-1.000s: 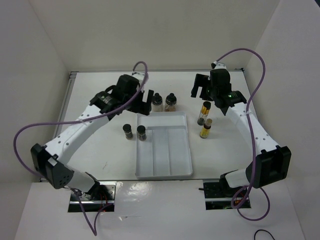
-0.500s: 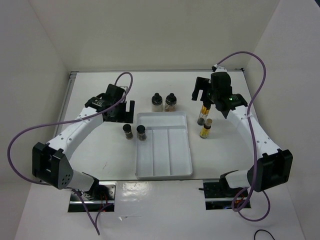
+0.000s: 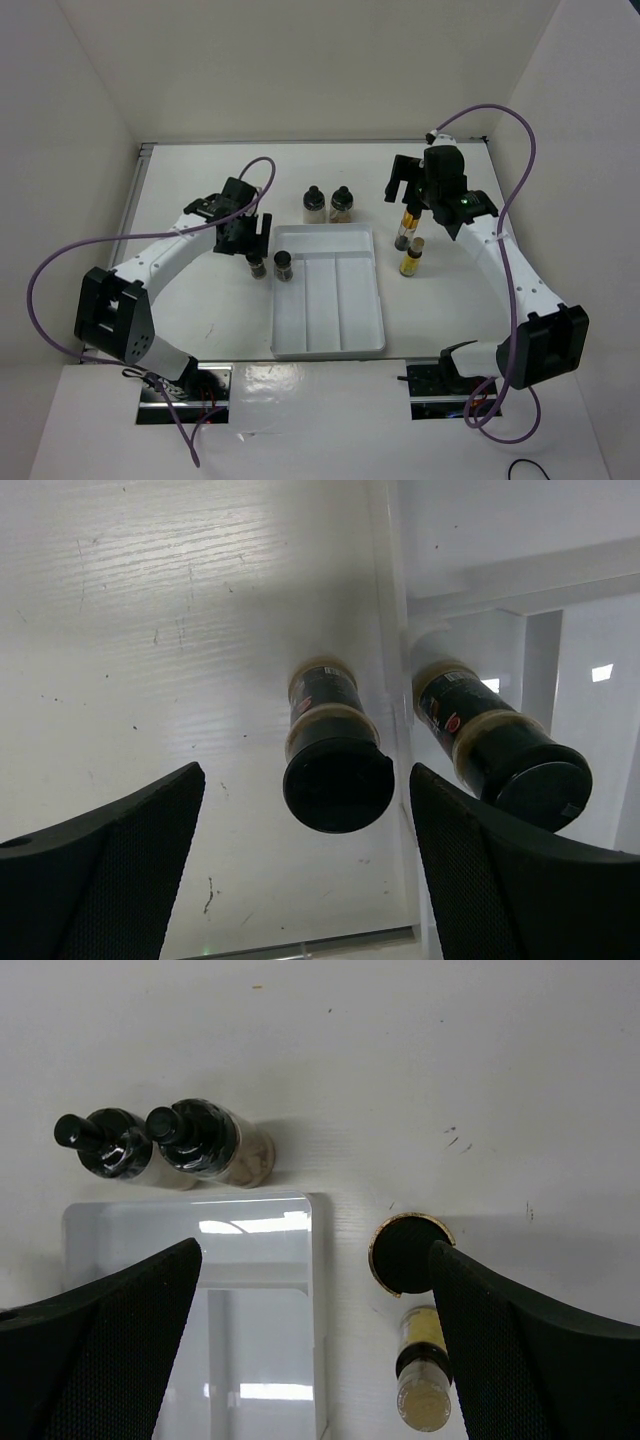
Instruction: Organize the condiment bottles
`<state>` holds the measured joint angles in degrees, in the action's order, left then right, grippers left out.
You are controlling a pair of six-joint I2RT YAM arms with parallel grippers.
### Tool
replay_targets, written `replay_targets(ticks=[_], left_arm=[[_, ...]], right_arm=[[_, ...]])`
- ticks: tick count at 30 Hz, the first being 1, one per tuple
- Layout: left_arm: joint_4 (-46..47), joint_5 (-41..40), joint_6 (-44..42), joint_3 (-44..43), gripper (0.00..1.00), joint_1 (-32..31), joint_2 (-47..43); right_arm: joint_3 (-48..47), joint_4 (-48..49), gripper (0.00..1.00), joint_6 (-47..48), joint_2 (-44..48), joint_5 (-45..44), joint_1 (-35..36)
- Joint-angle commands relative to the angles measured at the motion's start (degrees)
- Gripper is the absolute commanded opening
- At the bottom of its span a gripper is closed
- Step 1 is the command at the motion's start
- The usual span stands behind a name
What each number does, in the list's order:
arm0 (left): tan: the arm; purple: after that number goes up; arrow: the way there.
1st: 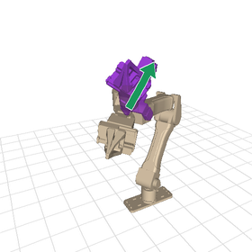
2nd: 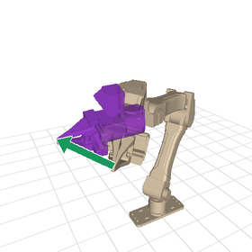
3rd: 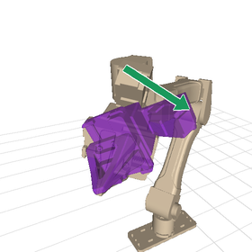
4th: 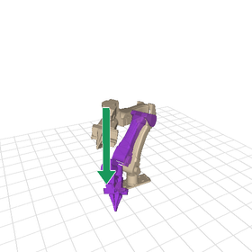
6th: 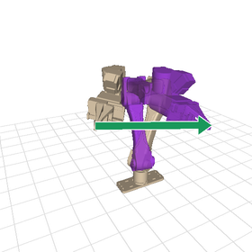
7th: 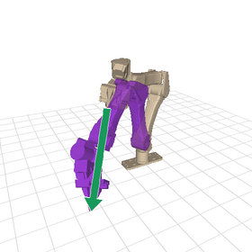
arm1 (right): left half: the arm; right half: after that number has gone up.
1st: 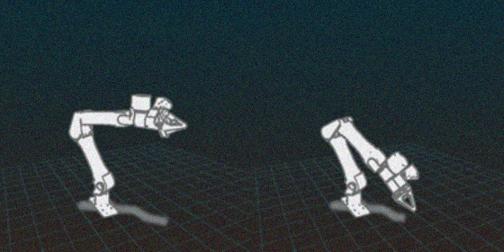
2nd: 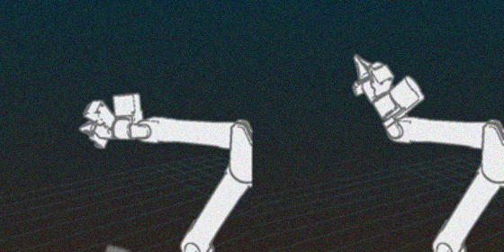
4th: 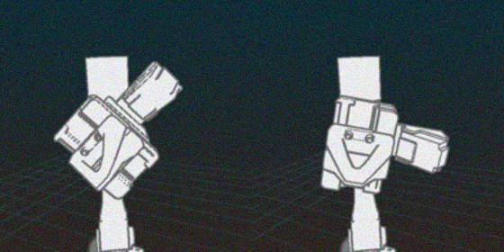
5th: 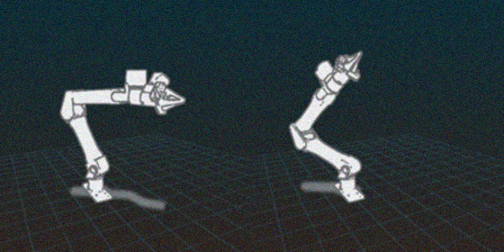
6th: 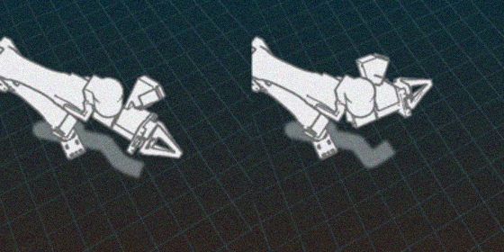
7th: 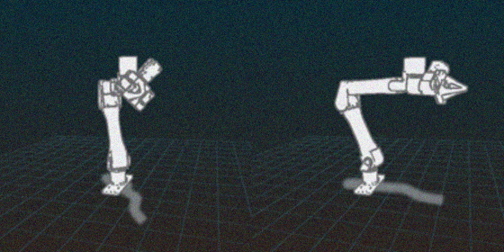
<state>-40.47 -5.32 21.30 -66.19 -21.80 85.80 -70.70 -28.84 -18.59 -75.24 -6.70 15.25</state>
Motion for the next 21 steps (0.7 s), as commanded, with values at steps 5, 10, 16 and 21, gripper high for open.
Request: replay_targets(ticks=[5, 10, 16, 21], left_arm=[[1.71, -1.01, 0.59, 0.19, 0.81, 0.01, 1.74], [2.23, -0.48, 0.59, 0.19, 0.69, -0.52, 2.96], [2.24, 0.66, -0.46, 0.19, 0.42, -0.52, 4.11], [-0.39, 0.66, -0.99, -1.74, 0.17, -0.52, 3.59]], right_arm=[[0.12, -0.52, 0.99, -0.31, 2.12, -0.51, 0.22], [0.12, -0.52, 0.99, -0.31, 2.12, -0.51, 0.22], [0.12, -0.52, 0.99, -0.31, 1.59, -1.04, 0.22], [0.12, -0.52, 0.99, -0.31, 1.59, -1.56, 0.22]])
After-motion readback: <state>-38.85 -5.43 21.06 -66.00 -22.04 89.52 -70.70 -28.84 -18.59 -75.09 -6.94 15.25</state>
